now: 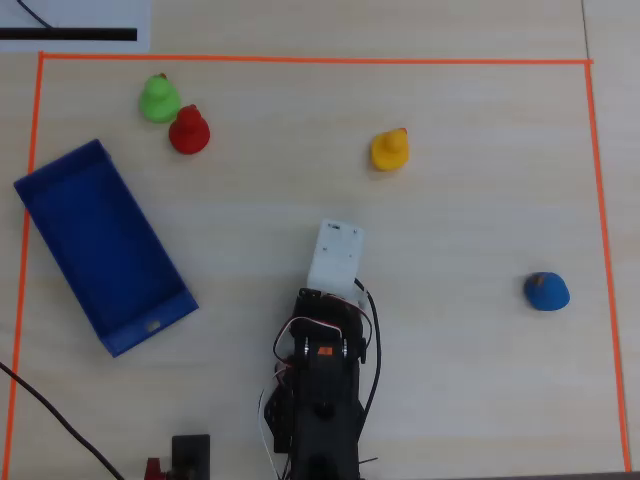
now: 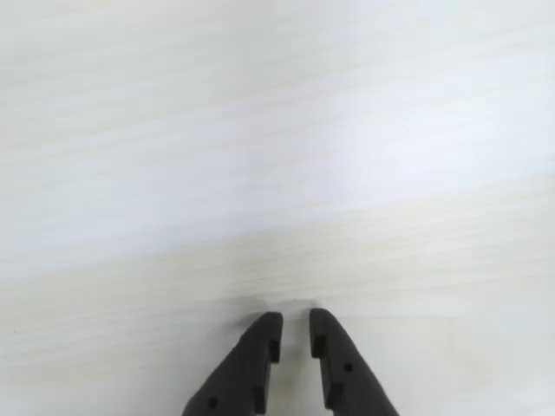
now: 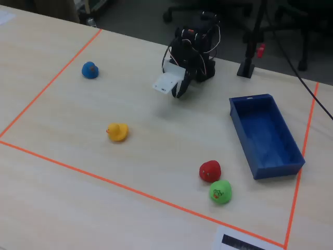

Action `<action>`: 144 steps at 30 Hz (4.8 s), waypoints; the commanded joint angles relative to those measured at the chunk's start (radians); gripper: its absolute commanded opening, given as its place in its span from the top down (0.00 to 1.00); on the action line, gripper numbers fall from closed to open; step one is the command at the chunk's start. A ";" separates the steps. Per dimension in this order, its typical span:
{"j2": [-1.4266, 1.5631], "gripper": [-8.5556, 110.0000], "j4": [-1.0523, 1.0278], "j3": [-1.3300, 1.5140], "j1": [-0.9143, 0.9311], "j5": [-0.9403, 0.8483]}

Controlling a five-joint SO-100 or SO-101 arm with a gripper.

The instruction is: Grasp red duck and put it into box.

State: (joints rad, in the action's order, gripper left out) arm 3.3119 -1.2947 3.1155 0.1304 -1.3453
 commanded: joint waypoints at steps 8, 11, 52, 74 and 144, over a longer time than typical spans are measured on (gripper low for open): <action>-0.003 0.92 -0.018 -0.005 -0.008 0.014; -0.003 0.92 -0.018 -0.005 -0.008 0.014; -0.002 0.92 -0.020 -0.005 -0.021 0.014; -0.563 0.93 0.696 -0.261 0.028 -0.087; -2.051 0.70 1.667 -1.178 -0.445 -0.084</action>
State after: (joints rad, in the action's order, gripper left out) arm 1.2594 0.3436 1.9942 -0.3298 -1.4189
